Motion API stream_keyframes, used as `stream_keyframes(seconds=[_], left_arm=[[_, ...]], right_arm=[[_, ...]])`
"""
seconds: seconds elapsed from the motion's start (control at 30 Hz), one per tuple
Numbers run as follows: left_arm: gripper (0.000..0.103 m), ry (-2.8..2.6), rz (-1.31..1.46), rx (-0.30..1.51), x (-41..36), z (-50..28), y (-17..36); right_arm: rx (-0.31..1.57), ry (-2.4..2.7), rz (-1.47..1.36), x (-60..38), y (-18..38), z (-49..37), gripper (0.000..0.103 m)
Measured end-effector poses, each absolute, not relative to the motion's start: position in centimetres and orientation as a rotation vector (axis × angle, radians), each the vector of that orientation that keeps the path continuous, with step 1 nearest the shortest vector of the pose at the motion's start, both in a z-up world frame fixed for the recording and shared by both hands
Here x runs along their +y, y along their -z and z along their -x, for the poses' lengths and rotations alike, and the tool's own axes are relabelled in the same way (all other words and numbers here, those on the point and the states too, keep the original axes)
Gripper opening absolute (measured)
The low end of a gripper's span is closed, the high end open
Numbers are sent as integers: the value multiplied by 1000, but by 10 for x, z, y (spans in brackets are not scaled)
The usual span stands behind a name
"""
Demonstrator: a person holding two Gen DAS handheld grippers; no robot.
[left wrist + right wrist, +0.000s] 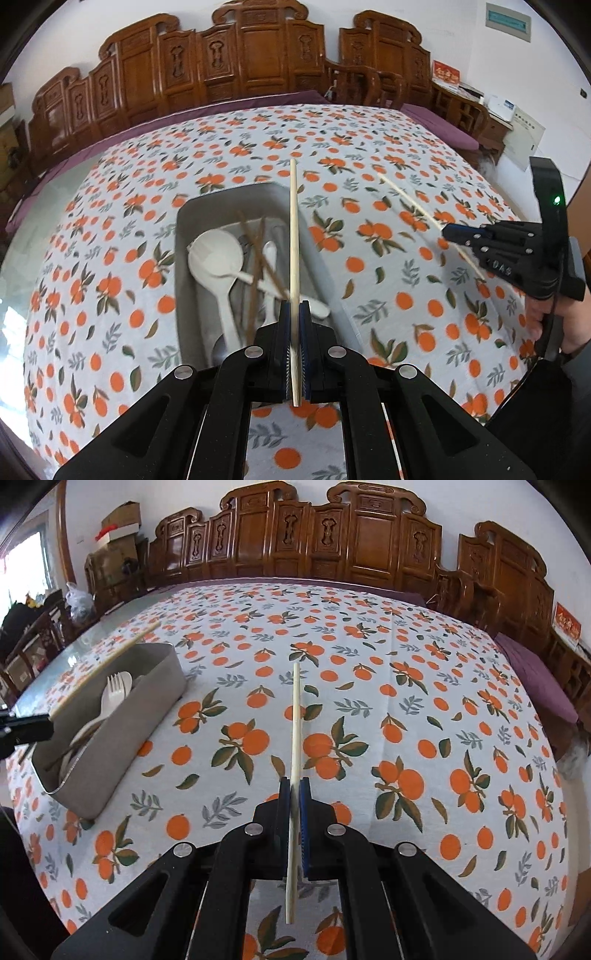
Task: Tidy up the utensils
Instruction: 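Carry the left gripper's chopstick into the grey tray and open it, then lower the right gripper's chopstick into the grey tray and release it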
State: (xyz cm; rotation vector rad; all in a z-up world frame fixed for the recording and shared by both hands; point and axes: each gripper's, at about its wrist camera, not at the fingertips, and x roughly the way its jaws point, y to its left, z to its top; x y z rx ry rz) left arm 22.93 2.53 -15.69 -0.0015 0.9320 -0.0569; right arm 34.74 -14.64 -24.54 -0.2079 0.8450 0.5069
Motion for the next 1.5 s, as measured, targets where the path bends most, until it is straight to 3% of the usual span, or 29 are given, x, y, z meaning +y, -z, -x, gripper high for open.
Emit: stream_keyframes(seconds=[0.57,0.7,1.5], left_arm=[[5,-2,23,1014,33,-247,190],[23,-8,8,1002,31,-243,187],[31,-26,70,917,66,-206,152]], right_arm=[[841,-556,169,-141,241,-342,6],[842,-589,135,-138,239,-340,6],[805,-729,105,-60,201,-298,6]])
